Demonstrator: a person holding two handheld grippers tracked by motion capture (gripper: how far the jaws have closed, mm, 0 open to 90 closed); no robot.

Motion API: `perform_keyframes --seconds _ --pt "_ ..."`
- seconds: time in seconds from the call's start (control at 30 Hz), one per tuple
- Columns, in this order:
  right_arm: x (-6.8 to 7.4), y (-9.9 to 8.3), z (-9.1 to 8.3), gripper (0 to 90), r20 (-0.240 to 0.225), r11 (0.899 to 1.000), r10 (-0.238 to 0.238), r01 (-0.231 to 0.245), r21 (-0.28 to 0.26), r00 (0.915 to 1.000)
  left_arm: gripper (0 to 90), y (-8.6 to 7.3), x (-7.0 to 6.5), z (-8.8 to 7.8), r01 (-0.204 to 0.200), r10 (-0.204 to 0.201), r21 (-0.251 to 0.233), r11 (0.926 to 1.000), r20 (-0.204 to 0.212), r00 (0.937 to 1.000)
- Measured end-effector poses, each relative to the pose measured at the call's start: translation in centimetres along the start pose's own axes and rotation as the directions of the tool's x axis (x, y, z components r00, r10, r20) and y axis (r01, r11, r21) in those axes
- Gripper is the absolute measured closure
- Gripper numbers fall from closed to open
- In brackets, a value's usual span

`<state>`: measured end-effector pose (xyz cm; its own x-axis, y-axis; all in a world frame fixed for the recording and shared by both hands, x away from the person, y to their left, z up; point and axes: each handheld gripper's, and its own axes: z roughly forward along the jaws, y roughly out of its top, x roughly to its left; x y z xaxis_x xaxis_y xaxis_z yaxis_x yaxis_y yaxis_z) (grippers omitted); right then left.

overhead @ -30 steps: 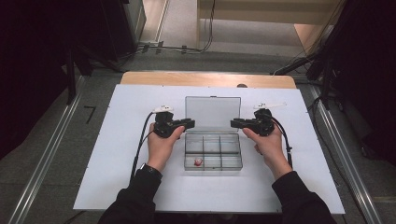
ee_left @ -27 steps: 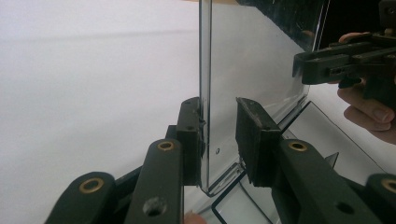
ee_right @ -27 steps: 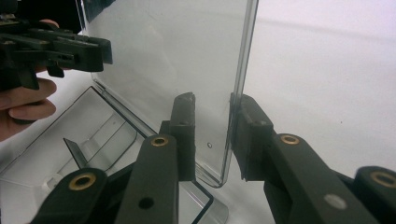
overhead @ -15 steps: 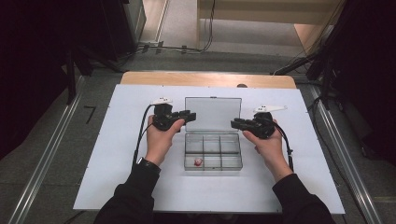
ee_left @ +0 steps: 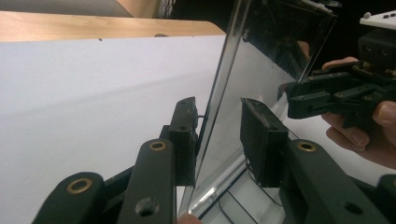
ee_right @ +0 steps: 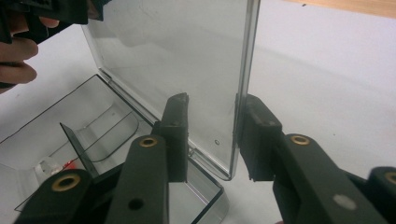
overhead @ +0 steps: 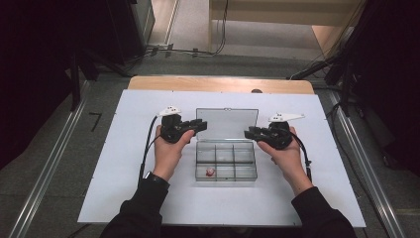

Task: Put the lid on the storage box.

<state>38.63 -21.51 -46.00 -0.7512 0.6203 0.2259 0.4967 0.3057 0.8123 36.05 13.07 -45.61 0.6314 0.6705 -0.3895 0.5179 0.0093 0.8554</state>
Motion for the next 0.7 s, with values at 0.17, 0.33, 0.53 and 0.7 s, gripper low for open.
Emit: perform_keyframes --seconds 0.17,0.33,0.53,0.7 --pt "0.6 0.8 -1.2 53.8 -0.013 0.998 0.011 -0.012 -0.057 0.9999 63.8 -0.3 -0.5 -0.4 -0.015 0.015 -0.01 0.9998 0.013 0.9998" --pt "1.5 1.9 -2.3 51.8 0.001 0.996 -0.022 0.022 -0.082 0.9998 62.3 -0.7 -0.8 -0.8 -0.027 0.027 -0.017 0.9995 0.022 0.9994" --pt "2.3 2.3 -2.8 55.7 0.007 0.996 -0.039 0.04 -0.085 0.9992 61.2 -1.1 -1.1 -1.2 -0.039 0.039 -0.024 0.999 0.031 0.9987" --pt "2.7 2.2 -2.9 56.5 0.007 0.997 -0.039 0.039 -0.073 0.9992 61.0 -1.2 -1.3 -1.4 -0.045 0.046 -0.022 0.9987 0.028 0.9985"
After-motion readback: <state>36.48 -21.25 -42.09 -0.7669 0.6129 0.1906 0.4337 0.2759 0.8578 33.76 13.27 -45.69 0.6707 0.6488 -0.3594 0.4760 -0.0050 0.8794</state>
